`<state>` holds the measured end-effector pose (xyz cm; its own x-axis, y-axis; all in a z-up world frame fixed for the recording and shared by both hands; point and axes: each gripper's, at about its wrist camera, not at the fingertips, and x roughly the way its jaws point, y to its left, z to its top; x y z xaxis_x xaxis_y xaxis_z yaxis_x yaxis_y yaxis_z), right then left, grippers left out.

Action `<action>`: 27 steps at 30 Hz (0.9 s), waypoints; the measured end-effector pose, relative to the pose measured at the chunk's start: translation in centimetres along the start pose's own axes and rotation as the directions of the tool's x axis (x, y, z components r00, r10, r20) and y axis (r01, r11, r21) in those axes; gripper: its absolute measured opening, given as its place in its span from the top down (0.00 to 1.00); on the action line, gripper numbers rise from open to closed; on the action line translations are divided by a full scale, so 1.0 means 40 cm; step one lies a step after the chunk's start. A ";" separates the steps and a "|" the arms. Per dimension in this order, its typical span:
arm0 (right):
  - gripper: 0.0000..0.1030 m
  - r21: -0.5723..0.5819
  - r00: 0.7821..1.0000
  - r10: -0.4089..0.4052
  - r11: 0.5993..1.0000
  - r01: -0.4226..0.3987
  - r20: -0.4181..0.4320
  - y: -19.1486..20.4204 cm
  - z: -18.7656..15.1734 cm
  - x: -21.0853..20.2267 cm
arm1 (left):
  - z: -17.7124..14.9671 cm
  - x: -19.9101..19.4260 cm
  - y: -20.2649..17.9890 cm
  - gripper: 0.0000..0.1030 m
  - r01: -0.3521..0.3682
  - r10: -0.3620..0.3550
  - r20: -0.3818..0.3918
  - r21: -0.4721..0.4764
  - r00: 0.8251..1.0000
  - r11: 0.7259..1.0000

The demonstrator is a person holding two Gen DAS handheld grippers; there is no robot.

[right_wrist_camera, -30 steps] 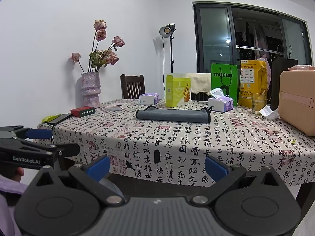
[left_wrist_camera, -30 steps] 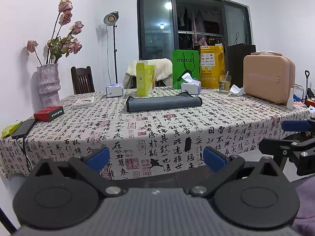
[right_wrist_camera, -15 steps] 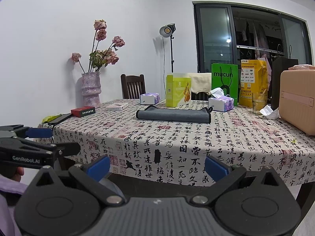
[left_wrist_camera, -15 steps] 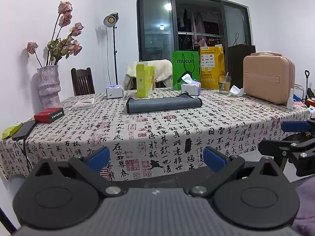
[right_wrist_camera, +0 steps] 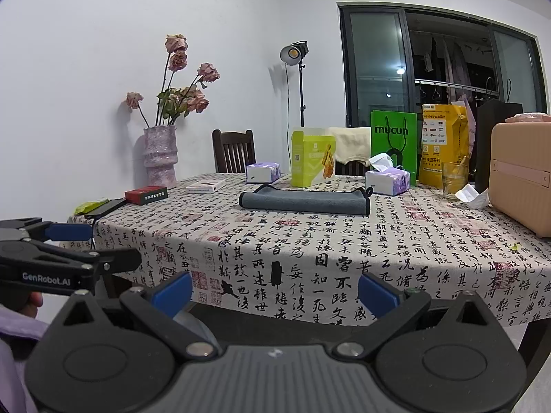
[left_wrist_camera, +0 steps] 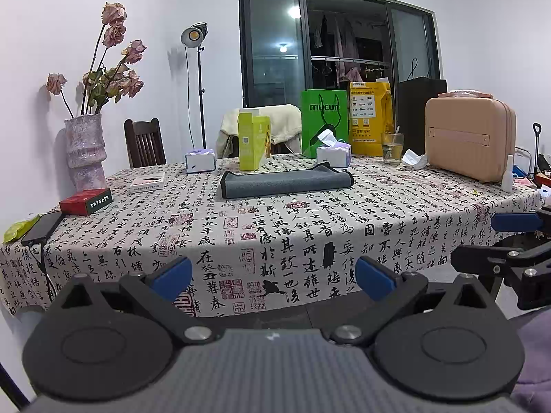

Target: Fold towel

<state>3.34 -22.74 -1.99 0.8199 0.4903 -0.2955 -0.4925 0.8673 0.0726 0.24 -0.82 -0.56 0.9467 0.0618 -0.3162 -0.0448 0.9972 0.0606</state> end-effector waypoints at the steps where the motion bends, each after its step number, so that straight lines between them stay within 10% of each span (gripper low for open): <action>1: 0.00 0.000 1.000 0.000 1.000 0.000 0.000 0.000 0.000 0.001 | -0.001 0.000 -0.001 0.00 0.001 -0.001 0.000 0.000 1.000 1.000; 27: 0.00 -0.007 1.000 -0.003 1.000 0.003 0.006 0.000 0.003 -0.001 | 0.013 -0.001 0.002 0.00 -0.003 0.003 0.008 -0.003 1.000 1.000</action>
<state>3.32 -22.74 -1.87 0.8230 0.4886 -0.2896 -0.4925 0.8679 0.0647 0.38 -0.78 -0.06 0.9491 0.0648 -0.3083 -0.0489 0.9971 0.0588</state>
